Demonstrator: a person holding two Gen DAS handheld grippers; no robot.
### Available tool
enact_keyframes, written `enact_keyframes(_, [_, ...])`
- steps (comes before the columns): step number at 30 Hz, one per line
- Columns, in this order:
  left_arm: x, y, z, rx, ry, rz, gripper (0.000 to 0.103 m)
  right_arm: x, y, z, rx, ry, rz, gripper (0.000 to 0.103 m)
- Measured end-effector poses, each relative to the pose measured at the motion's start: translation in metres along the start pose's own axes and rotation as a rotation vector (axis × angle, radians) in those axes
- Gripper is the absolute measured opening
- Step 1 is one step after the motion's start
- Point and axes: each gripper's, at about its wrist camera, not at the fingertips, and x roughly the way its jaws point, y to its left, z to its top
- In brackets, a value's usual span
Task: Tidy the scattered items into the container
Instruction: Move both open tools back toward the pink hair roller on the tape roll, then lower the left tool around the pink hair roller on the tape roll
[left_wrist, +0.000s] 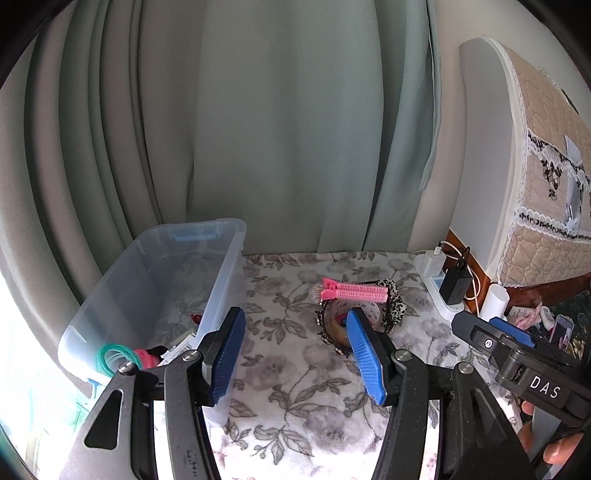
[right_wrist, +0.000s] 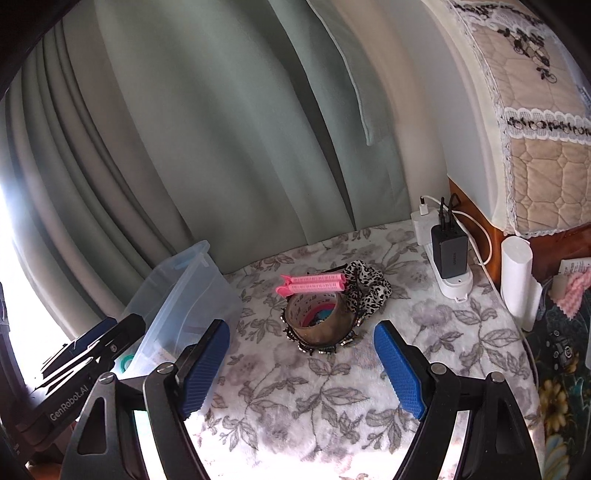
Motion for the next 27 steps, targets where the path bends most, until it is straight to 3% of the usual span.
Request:
enact_keyframes(16, [0.079, -0.016, -0.021, 0.021, 0.137, -0.07, 0.059, 0.059, -0.027, -0.019, 0.038, 0.126, -0.054, 0.084])
enact_keyframes(27, [0.127, -0.026, -0.021, 0.037, 0.169, -0.12, 0.059, 0.092, -0.048, -0.013, 0.055, 0.156, -0.127, 0.084])
